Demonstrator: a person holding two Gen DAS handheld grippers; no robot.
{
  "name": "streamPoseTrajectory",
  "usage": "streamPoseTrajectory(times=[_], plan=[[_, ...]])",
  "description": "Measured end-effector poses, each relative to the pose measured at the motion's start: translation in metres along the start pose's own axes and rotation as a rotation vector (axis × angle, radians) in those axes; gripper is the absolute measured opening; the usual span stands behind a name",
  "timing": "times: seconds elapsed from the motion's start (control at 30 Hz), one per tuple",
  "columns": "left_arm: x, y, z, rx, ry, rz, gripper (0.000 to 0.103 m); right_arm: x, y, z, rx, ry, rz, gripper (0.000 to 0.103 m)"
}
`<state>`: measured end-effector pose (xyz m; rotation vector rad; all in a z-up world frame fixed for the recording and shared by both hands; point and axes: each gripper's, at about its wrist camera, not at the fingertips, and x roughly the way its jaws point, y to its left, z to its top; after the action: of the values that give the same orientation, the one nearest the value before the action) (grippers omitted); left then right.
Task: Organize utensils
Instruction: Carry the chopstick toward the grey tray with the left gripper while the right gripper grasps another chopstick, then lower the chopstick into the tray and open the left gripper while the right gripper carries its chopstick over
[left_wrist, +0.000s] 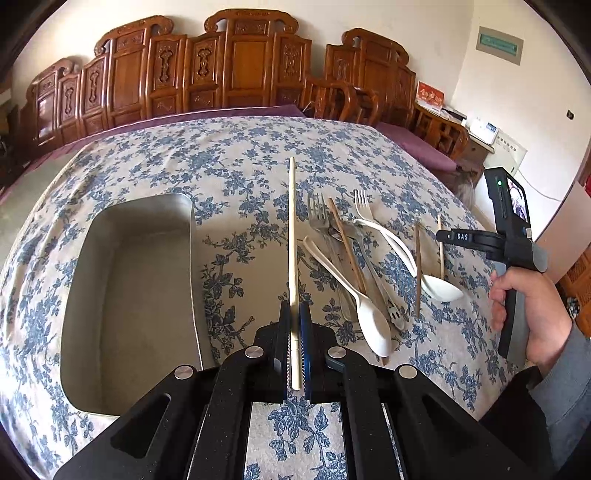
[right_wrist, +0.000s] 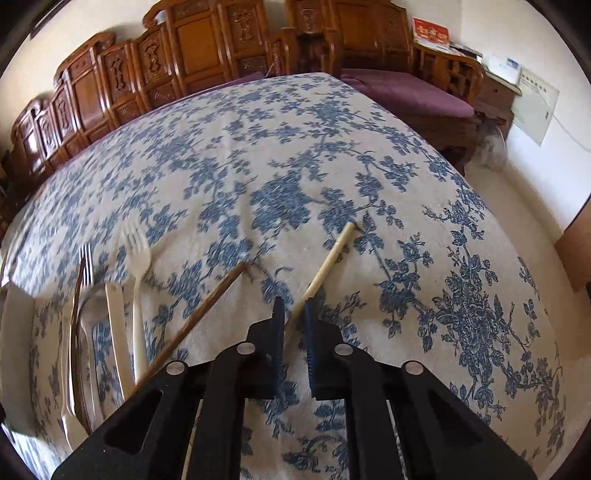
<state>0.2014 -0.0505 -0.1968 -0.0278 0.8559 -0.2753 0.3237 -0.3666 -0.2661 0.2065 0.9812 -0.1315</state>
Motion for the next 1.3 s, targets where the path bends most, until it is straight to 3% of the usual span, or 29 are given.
streamPoseTrajectory(times=[0.13, 0.43, 0.87, 1.3], plan=[[0.0, 0.0, 0.001, 0.001, -0.005, 0.0, 0.004, 0.003, -0.003, 0.007, 0.022, -0.012, 0.024, 0.006], [-0.002, 0.0, 0.007, 0.004, -0.015, -0.001, 0.004, -0.013, 0.003, 0.014, 0.012, -0.073, 0.093, 0.005], [-0.037, 0.039, 0.02, -0.009, -0.04, 0.063, 0.004, -0.065, 0.055, -0.007, -0.12, -0.161, 0.218, 0.006], [-0.038, 0.084, 0.014, 0.019, 0.043, 0.133, 0.004, -0.09, 0.101, -0.027, -0.225, -0.188, 0.303, 0.006]])
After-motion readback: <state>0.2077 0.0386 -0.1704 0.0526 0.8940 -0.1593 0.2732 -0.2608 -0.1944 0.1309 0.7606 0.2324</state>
